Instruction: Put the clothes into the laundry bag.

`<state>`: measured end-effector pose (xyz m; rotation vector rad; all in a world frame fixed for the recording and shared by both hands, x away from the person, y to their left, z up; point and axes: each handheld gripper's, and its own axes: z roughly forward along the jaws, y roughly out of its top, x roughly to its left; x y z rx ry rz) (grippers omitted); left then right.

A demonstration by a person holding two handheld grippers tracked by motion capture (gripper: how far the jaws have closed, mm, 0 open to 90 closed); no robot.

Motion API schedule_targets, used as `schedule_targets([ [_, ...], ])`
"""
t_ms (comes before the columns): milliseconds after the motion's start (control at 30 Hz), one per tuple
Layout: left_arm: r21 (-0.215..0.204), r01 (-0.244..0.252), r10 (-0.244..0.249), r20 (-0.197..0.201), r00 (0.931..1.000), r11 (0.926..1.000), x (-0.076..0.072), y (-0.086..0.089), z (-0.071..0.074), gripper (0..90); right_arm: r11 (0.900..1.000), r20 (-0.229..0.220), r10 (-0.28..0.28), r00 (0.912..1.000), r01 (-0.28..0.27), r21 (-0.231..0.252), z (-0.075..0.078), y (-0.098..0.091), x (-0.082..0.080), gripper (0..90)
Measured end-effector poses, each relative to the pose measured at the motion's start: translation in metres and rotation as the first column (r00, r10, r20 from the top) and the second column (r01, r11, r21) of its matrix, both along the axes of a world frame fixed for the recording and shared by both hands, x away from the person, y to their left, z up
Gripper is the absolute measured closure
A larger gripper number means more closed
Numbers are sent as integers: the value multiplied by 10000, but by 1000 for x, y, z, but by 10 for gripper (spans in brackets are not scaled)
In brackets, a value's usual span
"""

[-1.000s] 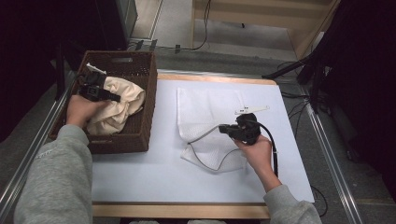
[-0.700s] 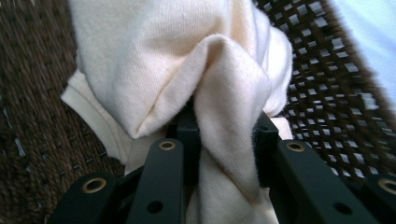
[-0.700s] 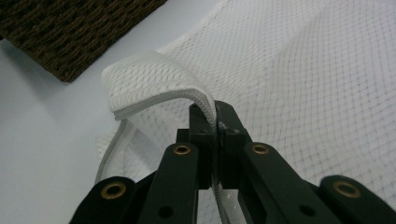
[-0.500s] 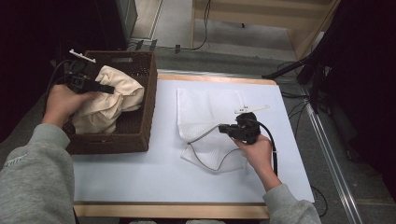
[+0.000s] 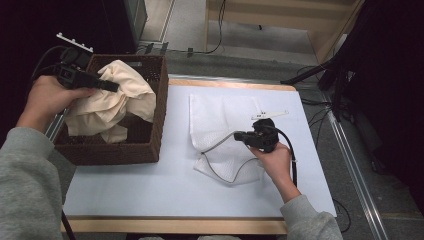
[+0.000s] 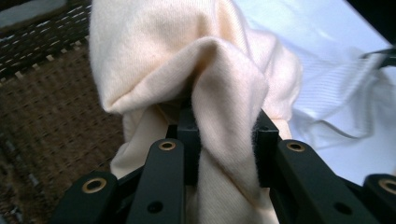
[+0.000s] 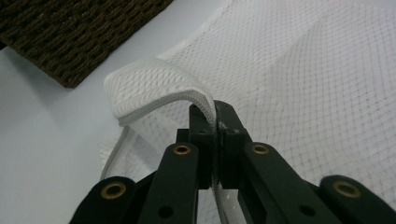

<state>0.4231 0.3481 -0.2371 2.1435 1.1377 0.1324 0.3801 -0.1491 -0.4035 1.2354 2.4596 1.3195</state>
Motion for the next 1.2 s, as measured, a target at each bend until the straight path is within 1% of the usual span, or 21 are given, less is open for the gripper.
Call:
schedule_targets([
  [67, -139, 158, -157, 69, 9999, 9998, -4, -2, 6, 727, 10000, -29, -10, 10000, 10, 69, 2, 1, 1, 879],
  [233, -129, 698, -695, 184, 9974, 9975, -12, -8, 21, 727, 9999, -14, 41, 10000, -41, 101, 4, 2, 1, 879],
  [300, -172, 673, -670, 172, 9976, 9976, -15, -10, 28, 727, 9999, -13, 51, 10000, -51, 95, 4, 2, 1, 879],
  [367, -378, 732, -727, 138, 9973, 9966, -19, -13, 35, 727, 9999, -18, 27, 10000, -27, 108, 4, 2, 1, 879],
  [400, -415, 758, -752, 152, 9971, 9963, -20, -14, 37, 727, 9999, -37, 13, 10000, -13, 129, 5, 2, 1, 879],
  [467, -470, 922, -912, 219, 9956, 9946, -25, -21, 46, 727, 9999, -33, -4, 10000, 5, 156, 5, 1, 1, 879],
  [567, -374, 1169, -1158, 317, 9928, 9924, -32, -32, 57, 727, 9999, -11, -26, 10000, 26, 150, 6, 1, 1, 879],
  [633, -315, 1389, -1376, 408, 9896, 9898, -38, -42, 66, 726, 9999, 12, -44, 10000, 44, 161, 7, 1, 1, 879],
  [667, -253, 1528, -1515, 472, 9873, 9879, -40, -46, 69, 726, 9998, -5, -31, 10000, 31, 174, 8, 1, 1, 879],
  [700, -181, 1729, -1717, 559, 9836, 9848, -43, -51, 72, 726, 9998, -2, -16, 10000, 16, 190, 8, 1, 2, 879],
  [767, -219, 1916, -1899, 646, 9797, 9812, -47, -58, 77, 726, 9998, 9, 3, 10000, -4, 198, 8, 1, 2, 880],
  [800, -242, 2034, -2016, 630, 9774, 9788, -48, -62, 80, 726, 9998, 23, 11, 10000, -12, 214, 9, 1, 2, 879],
  [900, -373, 2237, -2208, 704, 9728, 9739, -54, -73, 87, 725, 9998, 41, 34, 10000, -35, 213, 10, 2, 2, 880],
  [933, -402, 2398, -2363, 759, 9687, 9700, -57, -78, 90, 725, 9998, 31, 39, 10000, -40, 212, 10, 2, 2, 880],
  [1067, -642, 2676, -2614, 911, 9609, 9614, -64, -94, 99, 725, 9996, 46, 74, 10000, -75, 270, 12, 3, 3, 880],
  [1100, -690, 2802, -2733, 955, 9572, 9575, -66, -98, 101, 725, 9996, 39, 70, 10000, -71, 286, 12, 4, 3, 880],
  [1200, -721, 3048, -2973, 984, 9497, 9497, -72, -110, 104, 725, 9995, 61, 110, 9999, -112, 291, 13, 4, 3, 880],
])
